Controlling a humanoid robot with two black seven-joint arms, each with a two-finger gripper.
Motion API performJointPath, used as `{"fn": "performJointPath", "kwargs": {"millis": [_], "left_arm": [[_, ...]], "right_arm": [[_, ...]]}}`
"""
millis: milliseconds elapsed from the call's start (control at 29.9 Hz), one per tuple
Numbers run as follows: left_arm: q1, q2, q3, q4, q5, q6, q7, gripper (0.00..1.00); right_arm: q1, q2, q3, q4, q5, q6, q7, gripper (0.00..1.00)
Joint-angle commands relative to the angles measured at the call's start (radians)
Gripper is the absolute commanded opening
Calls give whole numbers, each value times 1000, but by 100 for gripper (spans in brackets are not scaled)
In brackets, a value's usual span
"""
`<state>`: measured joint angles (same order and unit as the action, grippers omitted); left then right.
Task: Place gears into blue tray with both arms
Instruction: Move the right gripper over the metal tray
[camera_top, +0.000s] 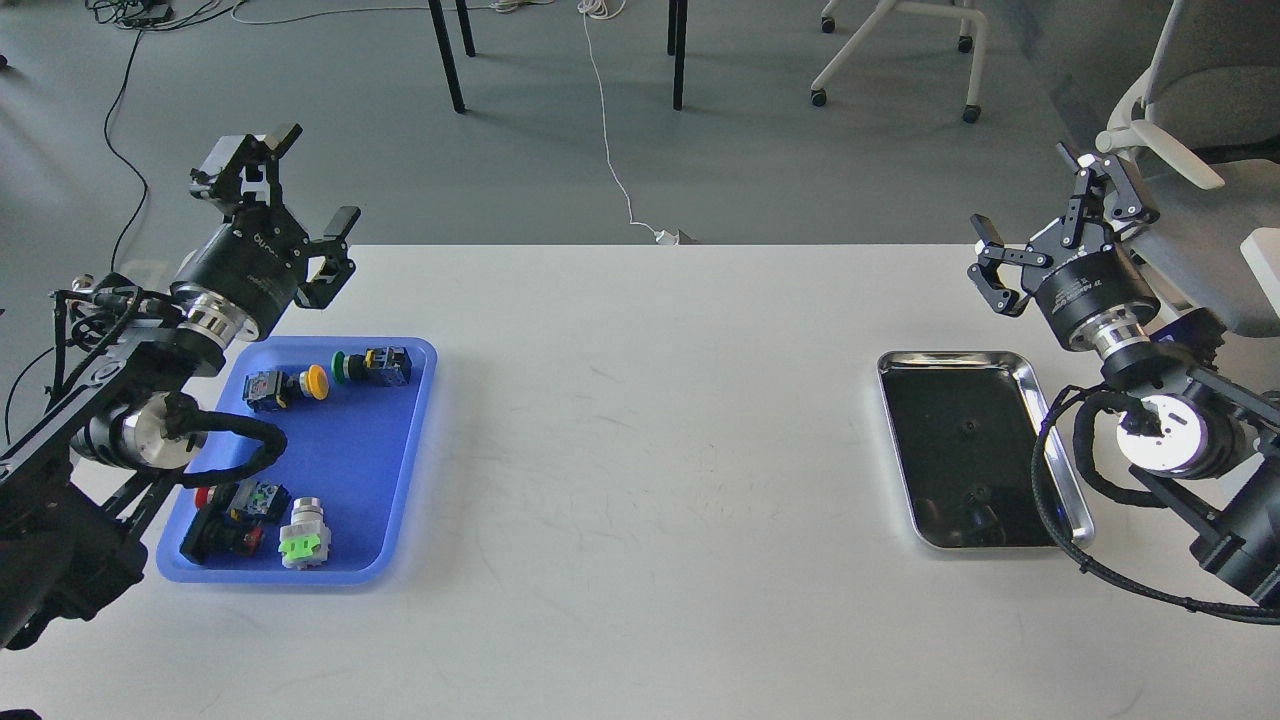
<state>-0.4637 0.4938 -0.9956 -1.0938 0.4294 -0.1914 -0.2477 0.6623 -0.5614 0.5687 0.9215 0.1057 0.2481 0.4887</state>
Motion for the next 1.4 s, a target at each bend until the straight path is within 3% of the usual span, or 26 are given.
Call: {"fn": "performJointPath", "kwargs": {"millis": [0, 401, 602, 869, 1003, 1170, 1370], "left_arm": [[-1, 5, 0, -1, -3, -3, -2, 98], [4, -3, -3, -15, 0, -54, -8, 98], [7, -15, -8, -15, 0, -54, -12, 98], [7, -17, -8, -23, -1, -57, -13, 98], [8, -26, -1, -40, 2, -57, -12, 98], [8, -29, -1, -49, 2, -56, -12, 98], [11, -32, -1, -51, 2, -56, -12, 98]], "right_arm": [[11, -6, 0, -4, 0, 0, 0, 99], [34, -54, -1, 5, -15, 39, 0, 99], [152, -139, -97, 25, -216, 71, 0, 99], [410, -230, -341, 69, -604, 137, 0, 99], [584, -227, -569, 82, -887, 134, 0, 99], [787, -218, -873, 95, -1200, 115, 0, 99], [862, -163, -1102, 97, -1486, 21, 0, 99]]}}
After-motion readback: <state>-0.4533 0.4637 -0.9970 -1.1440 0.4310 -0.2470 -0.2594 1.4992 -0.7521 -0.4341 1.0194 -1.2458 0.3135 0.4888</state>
